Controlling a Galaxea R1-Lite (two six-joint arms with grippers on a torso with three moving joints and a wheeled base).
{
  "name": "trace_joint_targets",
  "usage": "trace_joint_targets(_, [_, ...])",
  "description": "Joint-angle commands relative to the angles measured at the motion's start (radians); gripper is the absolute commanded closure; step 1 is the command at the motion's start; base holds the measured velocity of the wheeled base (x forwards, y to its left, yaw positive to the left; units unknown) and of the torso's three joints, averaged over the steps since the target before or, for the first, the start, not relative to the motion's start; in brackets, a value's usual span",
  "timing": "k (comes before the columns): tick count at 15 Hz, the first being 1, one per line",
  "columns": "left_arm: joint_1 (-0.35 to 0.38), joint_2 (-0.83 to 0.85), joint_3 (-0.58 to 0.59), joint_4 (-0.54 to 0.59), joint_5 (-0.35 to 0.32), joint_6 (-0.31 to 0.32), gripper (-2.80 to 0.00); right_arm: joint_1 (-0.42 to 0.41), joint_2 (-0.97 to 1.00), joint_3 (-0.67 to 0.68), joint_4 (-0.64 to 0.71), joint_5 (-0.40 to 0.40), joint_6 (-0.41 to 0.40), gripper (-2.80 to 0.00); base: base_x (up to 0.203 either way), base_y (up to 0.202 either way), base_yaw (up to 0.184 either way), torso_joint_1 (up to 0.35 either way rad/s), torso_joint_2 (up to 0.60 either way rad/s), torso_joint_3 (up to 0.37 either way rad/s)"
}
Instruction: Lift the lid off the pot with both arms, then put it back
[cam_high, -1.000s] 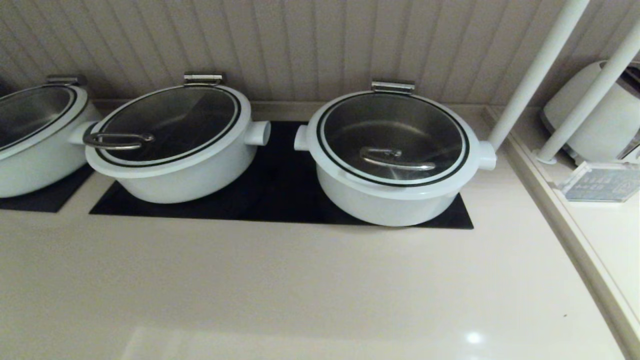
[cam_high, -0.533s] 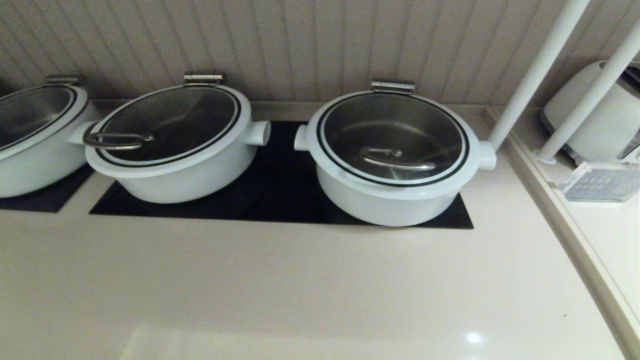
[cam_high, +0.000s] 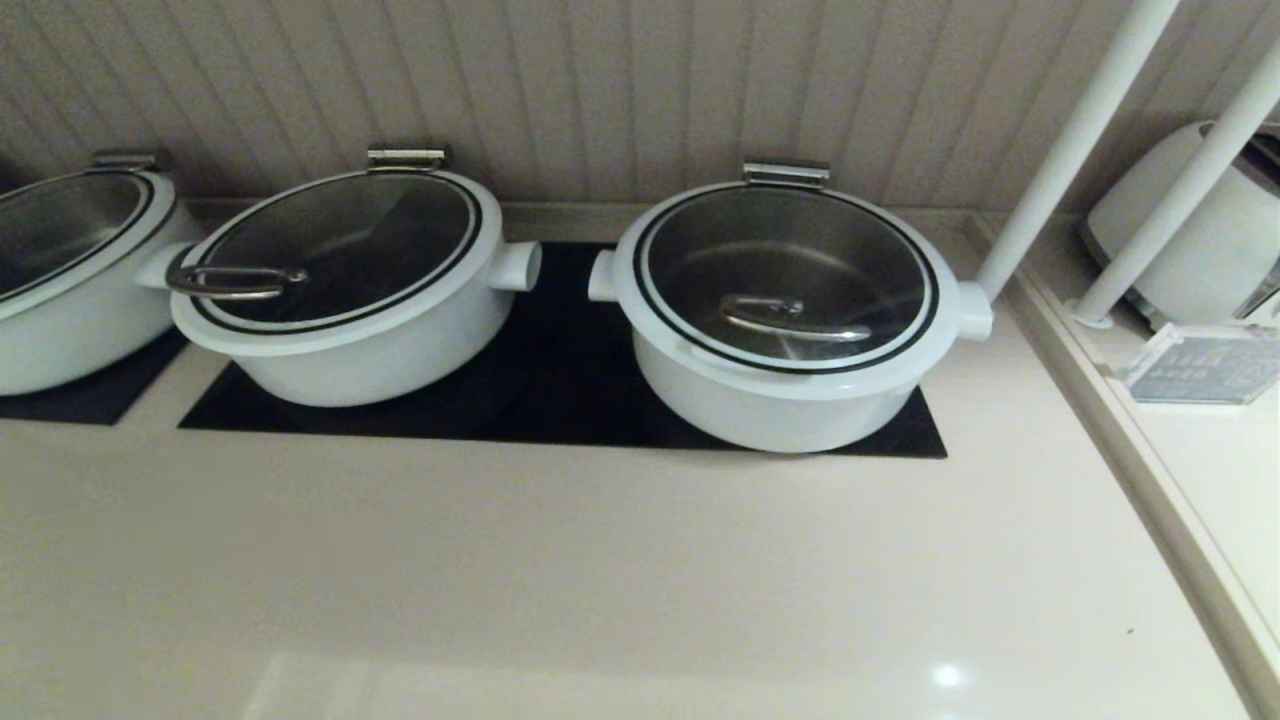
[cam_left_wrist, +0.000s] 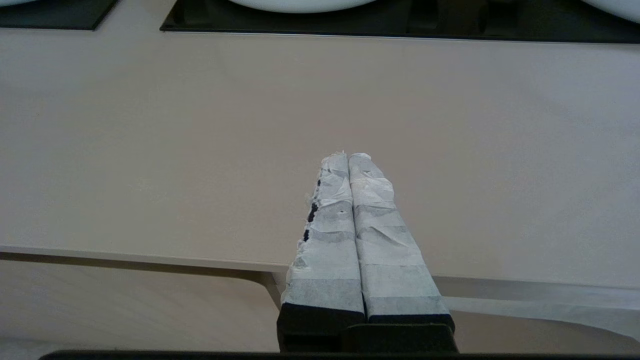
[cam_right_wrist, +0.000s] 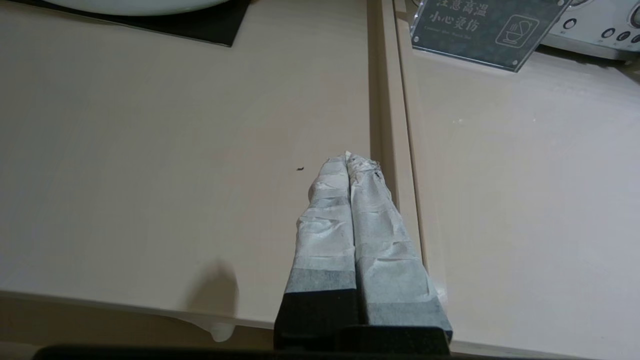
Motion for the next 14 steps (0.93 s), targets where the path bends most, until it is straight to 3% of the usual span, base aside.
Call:
trace_joint_targets(1, [0.000,0.001,0.000,-0.001,0.001,0.000,0.00,0.000,0.001,0.000,-0.001,0.000,-0.002,0.00,0.000,0.000,0.000,0.000,0.00,0.000])
trace_joint_targets(14, [0.000,0.001,0.000,-0.001,0.001,0.000,0.00,0.000,0.001,0.000,-0.001,-0.003,-0.005,0.00,0.000,0.000,0.000,0.000,0.00,0.000])
